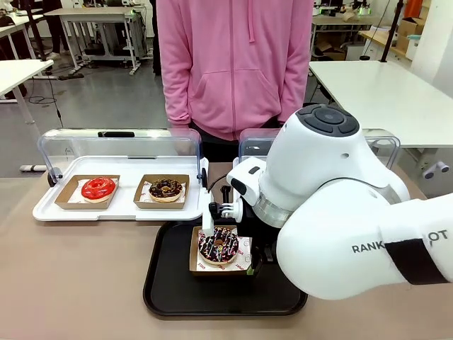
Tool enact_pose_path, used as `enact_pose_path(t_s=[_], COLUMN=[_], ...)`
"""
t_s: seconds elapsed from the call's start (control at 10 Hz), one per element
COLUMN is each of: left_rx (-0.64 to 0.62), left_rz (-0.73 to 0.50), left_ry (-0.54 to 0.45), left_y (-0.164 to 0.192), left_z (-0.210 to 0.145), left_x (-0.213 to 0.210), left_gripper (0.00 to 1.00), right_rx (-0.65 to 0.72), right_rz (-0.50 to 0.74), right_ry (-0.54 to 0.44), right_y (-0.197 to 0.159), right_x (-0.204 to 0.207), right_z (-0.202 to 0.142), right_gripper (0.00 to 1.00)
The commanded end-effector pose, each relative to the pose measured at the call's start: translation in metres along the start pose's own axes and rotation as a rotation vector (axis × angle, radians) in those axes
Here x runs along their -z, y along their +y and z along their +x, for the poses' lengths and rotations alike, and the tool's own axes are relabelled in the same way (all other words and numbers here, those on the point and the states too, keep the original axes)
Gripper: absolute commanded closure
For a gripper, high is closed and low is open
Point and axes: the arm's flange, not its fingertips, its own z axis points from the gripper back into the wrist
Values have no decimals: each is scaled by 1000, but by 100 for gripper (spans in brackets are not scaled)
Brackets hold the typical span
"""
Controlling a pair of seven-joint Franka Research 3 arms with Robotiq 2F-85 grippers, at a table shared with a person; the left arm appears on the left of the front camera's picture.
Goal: Move the fourth donut from the left to the tray.
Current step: Pick up the Paper togo box containing the Donut indicated by the person and place it on the Handle tray.
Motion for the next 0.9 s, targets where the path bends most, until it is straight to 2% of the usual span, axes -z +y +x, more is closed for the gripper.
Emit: enact_pose_path(t_s=[0.0,0.8], left_rx=[6,6], left_rz=[-2,-2], left_ry=[-20,-20], left_y=[0,0], left_z=[2,2], left_x=[0,0], left_gripper=[0,0], right_rx=[20,20], right_rz=[-22,-22], right_ry=[12,12], right_y=[-1,-1], right_x=[0,0], right_z=[1,1], right_gripper=[0,0])
